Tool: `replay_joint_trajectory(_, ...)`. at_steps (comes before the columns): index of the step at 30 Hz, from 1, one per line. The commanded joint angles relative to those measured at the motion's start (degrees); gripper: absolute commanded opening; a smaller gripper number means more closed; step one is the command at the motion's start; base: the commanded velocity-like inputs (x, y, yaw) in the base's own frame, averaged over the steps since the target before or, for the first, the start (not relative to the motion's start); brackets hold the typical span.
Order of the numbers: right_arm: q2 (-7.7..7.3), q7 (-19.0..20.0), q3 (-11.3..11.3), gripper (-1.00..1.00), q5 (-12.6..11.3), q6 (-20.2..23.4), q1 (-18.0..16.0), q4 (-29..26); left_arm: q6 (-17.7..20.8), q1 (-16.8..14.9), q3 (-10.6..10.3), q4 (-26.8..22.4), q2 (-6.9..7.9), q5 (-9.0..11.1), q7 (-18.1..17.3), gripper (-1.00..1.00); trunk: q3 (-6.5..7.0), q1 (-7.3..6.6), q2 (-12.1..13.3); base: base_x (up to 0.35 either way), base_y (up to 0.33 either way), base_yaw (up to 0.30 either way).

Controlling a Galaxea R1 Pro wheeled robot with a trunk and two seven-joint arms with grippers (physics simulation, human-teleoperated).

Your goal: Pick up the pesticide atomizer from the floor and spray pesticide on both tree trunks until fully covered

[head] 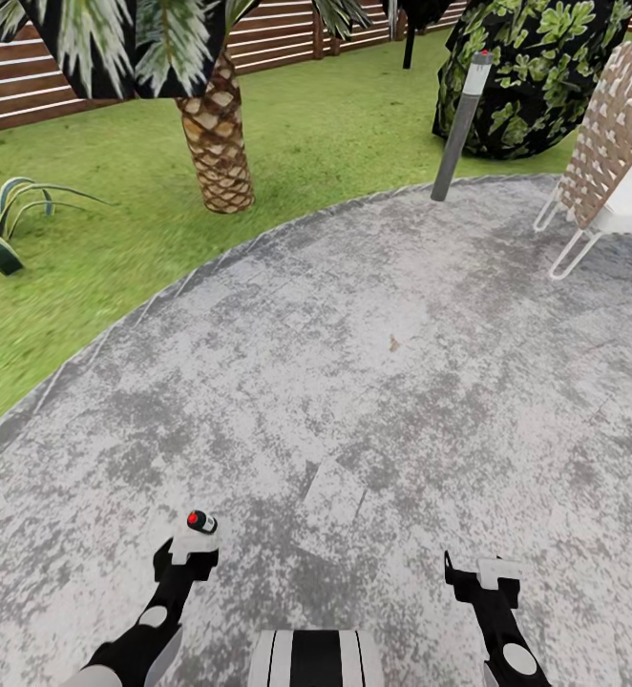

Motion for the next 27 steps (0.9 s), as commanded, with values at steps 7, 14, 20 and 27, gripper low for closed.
replay_joint_trajectory(7,0.00,0.0,0.0,1.00,0.0,0.0,0.0,0.0,0.0,0.2,0.0,-0.1,-0.01,0.1,0.0,1.00,-0.03,0.00,0.0,0.004,0.000,0.000)
replay_joint_trajectory(14,0.00,0.0,0.0,1.00,0.0,0.0,0.0,0.0,0.0,0.3,0.0,-0.1,-0.01,0.1,0.0,1.00,-0.03,0.00,0.0,0.073,0.000,0.000)
replay_joint_trajectory(20,0.00,0.0,0.0,1.00,0.0,0.0,0.0,0.0,0.0,0.3,-0.1,-0.1,-0.01,0.1,0.0,1.00,-0.03,0.00,0.0,0.020,0.001,0.000)
replay_joint_trajectory(27,0.00,0.0,0.0,1.00,0.0,0.0,0.0,0.0,0.0,0.3,0.0,-0.1,0.02,0.1,0.0,1.00,-0.03,0.00,0.0,0.078,0.025,0.000)
